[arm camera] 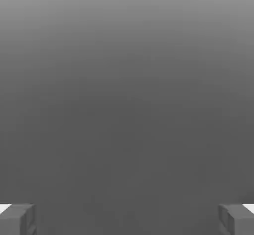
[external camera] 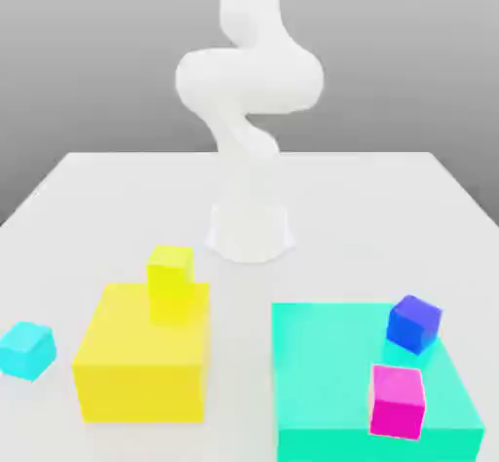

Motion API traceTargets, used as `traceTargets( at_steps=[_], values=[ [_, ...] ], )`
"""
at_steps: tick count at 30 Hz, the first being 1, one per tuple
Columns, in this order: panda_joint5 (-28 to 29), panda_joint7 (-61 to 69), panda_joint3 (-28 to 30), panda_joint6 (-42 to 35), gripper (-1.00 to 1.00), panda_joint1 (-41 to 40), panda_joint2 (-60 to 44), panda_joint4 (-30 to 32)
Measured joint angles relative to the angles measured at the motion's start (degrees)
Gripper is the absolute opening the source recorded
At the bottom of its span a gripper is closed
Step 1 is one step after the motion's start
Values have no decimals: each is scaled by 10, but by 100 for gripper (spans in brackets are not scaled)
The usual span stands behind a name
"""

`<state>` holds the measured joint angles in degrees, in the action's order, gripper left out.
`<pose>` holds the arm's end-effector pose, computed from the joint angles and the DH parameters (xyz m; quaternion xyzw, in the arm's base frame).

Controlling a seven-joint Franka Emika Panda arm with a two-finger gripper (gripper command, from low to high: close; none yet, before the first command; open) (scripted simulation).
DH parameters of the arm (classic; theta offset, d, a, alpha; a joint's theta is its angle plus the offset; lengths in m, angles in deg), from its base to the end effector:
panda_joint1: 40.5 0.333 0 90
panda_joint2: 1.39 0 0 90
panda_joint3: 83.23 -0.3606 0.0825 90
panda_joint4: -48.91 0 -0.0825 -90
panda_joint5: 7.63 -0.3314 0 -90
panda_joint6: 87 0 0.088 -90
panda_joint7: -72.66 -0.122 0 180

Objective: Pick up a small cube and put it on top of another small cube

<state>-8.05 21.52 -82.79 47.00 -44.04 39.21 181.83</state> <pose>0.3085 -0.0225 0.6969 -0.8278 0.4337 -0.3236 0.1478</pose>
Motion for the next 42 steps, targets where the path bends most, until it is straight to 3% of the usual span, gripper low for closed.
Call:
traceTargets(
  at_steps=[18,25,29,30,37,42],
  values=[
    [-17,-392,75,160,0,-218,-377,83],
    [-60,-507,111,224,0,-272,-525,110],
    [-98,-491,84,286,0,-298,-608,99],
    [-105,-485,75,301,-100,-306,-627,95],
    [-106,-485,73,306,-100,-308,-631,94],
    [-64,-516,102,236,-100,-287,-543,110]
  ],
)
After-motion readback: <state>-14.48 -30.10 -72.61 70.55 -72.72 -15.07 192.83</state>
